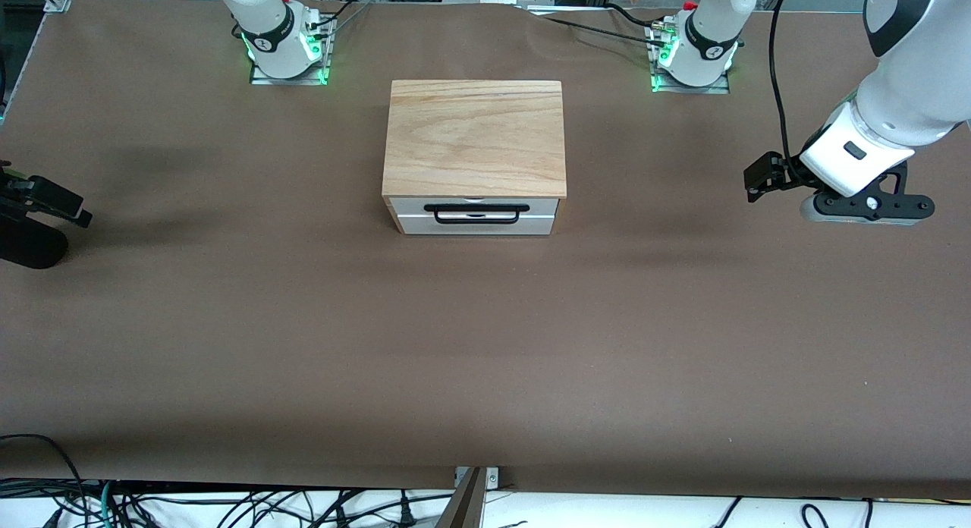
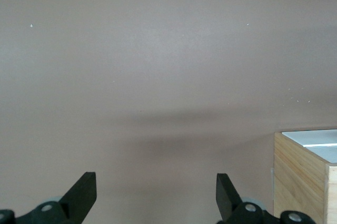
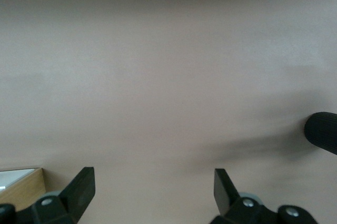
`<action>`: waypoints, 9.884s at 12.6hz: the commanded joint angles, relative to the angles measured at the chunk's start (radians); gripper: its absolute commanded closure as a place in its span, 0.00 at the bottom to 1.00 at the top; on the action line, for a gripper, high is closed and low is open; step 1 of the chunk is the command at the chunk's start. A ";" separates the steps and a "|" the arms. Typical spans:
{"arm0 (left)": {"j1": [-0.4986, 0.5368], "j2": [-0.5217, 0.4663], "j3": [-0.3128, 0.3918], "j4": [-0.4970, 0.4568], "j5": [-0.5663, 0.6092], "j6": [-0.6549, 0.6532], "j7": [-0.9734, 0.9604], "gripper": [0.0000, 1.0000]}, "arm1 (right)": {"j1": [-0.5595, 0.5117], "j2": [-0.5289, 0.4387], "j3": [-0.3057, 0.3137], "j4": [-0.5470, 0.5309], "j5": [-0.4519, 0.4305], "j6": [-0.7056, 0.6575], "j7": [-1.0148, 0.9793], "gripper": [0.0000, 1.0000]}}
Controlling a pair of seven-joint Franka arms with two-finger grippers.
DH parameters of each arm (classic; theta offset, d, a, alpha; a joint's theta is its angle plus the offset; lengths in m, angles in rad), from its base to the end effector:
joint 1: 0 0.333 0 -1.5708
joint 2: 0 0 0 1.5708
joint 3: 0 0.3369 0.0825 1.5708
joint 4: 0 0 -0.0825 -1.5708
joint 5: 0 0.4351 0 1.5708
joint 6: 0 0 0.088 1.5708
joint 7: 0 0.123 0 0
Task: Pull top drawer with both arms simultaneously
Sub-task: 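Move both grippers toward the drawer handle ends from either side, then close both grippers on the black drawer handle ends, then pull the handle outward with both grippers, sliding the drawer open, then open both grippers and release the drawer handle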
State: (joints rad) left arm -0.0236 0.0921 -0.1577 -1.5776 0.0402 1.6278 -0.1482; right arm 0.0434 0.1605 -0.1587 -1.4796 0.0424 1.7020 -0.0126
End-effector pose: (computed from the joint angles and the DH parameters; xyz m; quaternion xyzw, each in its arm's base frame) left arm 0.6279 -0.1063 0.5742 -0.9995 0.0179 0.0180 0.0160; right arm 0.6670 -0.0647 0.5885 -0.9981 0.0520 -0.0324 0.0064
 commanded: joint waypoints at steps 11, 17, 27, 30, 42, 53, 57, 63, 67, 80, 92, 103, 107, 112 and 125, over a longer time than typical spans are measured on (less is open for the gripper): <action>-0.095 0.228 -0.025 0.024 -0.421 0.017 0.019 0.00 | 0.082 0.059 0.008 -0.011 -0.006 -0.012 0.010 0.00; -0.154 0.357 -0.031 0.024 -0.656 0.173 0.108 0.00 | 0.139 0.106 0.014 -0.014 0.004 -0.007 -0.003 0.00; -0.144 0.578 -0.031 -0.056 -1.322 0.236 0.806 0.01 | 0.136 0.307 0.014 -0.018 0.617 0.005 -0.062 0.00; -0.151 0.583 -0.031 -0.183 -1.534 0.236 1.046 0.02 | 0.121 0.372 0.014 -0.056 0.846 0.001 -0.214 0.00; -0.185 0.595 -0.036 -0.232 -1.554 0.224 1.112 0.33 | 0.242 0.481 0.021 -0.332 1.563 -0.007 -0.851 0.00; -0.203 0.595 -0.056 -0.275 -1.554 0.224 1.150 0.81 | 0.332 0.544 0.074 -0.435 1.693 -0.093 -1.101 0.00; -0.202 0.595 -0.056 -0.272 -1.554 0.224 1.148 0.96 | 0.342 0.556 0.076 -0.435 1.693 -0.110 -1.101 0.01; -0.194 0.617 -0.054 -0.213 -1.554 0.228 1.133 0.63 | 0.339 0.551 0.076 -0.433 1.696 -0.122 -1.098 0.17; -0.188 0.635 -0.045 -0.179 -1.550 0.230 1.133 0.75 | 0.340 0.551 0.076 -0.433 1.712 -0.122 -1.098 0.34; -0.180 0.640 -0.045 -0.156 -1.548 0.230 1.124 1.00 | 0.342 0.551 0.076 -0.430 1.725 -0.108 -1.093 0.91; -0.197 0.782 -0.045 0.100 -1.534 0.234 0.934 1.00 | 0.320 0.642 0.065 -0.280 1.768 -0.087 -1.018 0.98; -0.196 0.888 -0.014 0.320 -1.539 0.241 0.845 1.00 | 0.268 0.749 0.064 -0.062 1.772 -0.047 -0.880 0.98; -0.197 0.920 -0.006 0.367 -1.543 0.251 0.822 1.00 | 0.250 0.806 0.064 0.028 1.772 -0.030 -0.850 0.98; -0.205 0.934 -0.008 0.366 -1.545 0.268 0.825 1.00 | 0.239 0.829 0.064 0.076 1.771 0.005 -0.814 0.98; -0.211 0.936 0.041 0.369 -1.531 0.271 0.848 0.00 | 0.224 0.864 0.064 0.153 1.769 0.028 -0.785 0.37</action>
State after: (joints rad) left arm -0.2287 1.0217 -0.1431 -1.2316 -1.4792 1.9174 0.6879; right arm 0.3125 0.9935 -0.0942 -1.3996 1.7946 1.6944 -0.8258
